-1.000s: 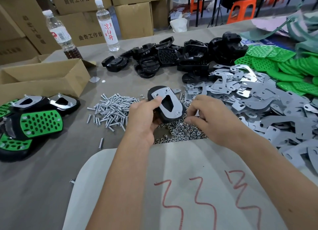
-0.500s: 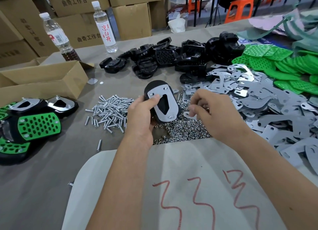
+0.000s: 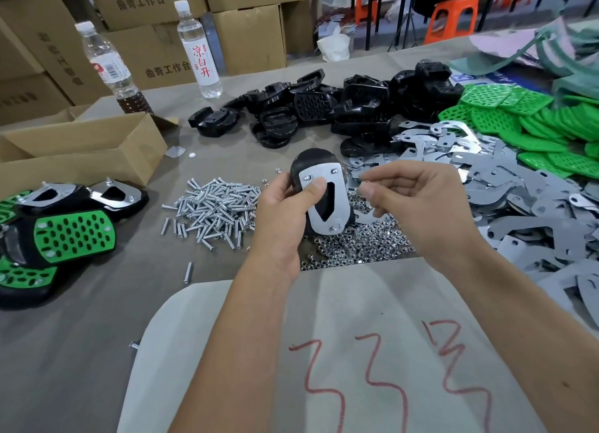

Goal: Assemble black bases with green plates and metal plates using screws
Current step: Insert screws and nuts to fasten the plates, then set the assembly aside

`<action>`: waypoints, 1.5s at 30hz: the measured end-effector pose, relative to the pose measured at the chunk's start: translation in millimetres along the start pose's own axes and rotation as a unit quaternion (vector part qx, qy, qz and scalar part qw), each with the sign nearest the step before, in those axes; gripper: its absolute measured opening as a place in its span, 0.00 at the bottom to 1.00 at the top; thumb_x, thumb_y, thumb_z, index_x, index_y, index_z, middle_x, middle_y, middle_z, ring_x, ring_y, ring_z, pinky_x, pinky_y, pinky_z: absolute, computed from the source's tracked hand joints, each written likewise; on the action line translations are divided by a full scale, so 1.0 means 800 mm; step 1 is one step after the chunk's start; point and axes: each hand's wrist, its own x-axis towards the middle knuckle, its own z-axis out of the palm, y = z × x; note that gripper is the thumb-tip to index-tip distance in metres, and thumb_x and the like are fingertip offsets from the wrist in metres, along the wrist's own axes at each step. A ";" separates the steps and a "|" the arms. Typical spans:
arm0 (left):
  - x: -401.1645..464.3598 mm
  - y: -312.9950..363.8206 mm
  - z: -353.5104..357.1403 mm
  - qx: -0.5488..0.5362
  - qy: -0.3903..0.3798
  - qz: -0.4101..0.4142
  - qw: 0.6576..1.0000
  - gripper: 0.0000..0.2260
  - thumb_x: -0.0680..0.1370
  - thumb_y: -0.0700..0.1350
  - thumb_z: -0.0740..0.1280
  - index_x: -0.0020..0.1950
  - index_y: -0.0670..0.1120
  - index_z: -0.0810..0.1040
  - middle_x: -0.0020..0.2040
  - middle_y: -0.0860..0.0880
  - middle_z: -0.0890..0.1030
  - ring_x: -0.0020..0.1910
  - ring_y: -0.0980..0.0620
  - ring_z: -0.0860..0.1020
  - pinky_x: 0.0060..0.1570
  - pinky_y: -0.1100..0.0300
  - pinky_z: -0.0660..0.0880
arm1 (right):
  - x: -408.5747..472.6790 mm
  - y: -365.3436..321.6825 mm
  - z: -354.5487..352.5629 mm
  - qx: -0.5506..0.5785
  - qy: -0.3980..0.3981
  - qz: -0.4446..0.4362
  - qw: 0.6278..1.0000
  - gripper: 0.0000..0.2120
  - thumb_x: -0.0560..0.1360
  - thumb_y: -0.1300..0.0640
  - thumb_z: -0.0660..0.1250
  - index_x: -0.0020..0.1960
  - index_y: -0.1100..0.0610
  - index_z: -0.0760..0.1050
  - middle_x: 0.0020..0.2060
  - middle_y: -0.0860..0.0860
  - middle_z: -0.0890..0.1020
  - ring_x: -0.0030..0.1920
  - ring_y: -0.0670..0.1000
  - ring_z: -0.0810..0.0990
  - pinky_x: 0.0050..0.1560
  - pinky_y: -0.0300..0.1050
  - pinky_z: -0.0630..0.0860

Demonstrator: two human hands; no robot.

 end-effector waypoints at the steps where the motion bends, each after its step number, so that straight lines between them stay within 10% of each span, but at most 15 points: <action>1: 0.000 -0.001 0.002 0.002 0.000 0.005 1.000 0.07 0.79 0.37 0.71 0.55 0.44 0.83 0.47 0.47 0.88 0.44 0.49 0.85 0.40 0.57 0.82 | 0.000 0.000 0.000 0.009 -0.004 -0.001 1.000 0.07 0.73 0.67 0.77 0.48 0.57 0.87 0.36 0.54 0.87 0.32 0.49 0.82 0.36 0.38 0.79; 14: 0.000 -0.012 0.017 0.062 0.026 0.012 0.998 0.11 0.80 0.37 0.71 0.61 0.41 0.76 0.53 0.41 0.85 0.48 0.45 0.83 0.48 0.50 0.80 | -0.003 0.002 0.011 -0.035 0.036 -0.076 0.996 0.09 0.73 0.63 0.78 0.44 0.49 0.87 0.37 0.49 0.86 0.33 0.48 0.80 0.32 0.36 0.78; 21: 0.001 -0.016 0.021 0.107 0.043 0.027 0.993 0.10 0.79 0.36 0.70 0.57 0.46 0.75 0.54 0.42 0.84 0.52 0.43 0.84 0.49 0.50 0.81 | 0.000 0.009 0.010 -0.119 0.028 -0.146 0.982 0.05 0.72 0.63 0.79 0.46 0.56 0.88 0.39 0.49 0.85 0.39 0.54 0.81 0.36 0.58 0.81; 37: -0.002 -0.018 0.018 0.176 0.028 0.052 0.983 0.10 0.76 0.43 0.72 0.53 0.52 0.74 0.50 0.47 0.84 0.49 0.45 0.84 0.53 0.43 0.82 | 0.003 0.004 0.003 -0.279 -0.030 -0.282 0.918 0.05 0.77 0.67 0.74 0.48 0.60 0.88 0.42 0.52 0.84 0.39 0.41 0.79 0.38 0.42 0.78; 45: -0.006 -0.012 0.022 0.176 0.016 0.033 0.984 0.15 0.67 0.50 0.70 0.53 0.51 0.74 0.50 0.46 0.84 0.51 0.43 0.85 0.56 0.39 0.81 | 0.010 0.013 -0.002 -0.210 -0.060 -0.242 0.945 0.06 0.75 0.69 0.76 0.47 0.59 0.88 0.42 0.49 0.83 0.40 0.45 0.82 0.33 0.51 0.81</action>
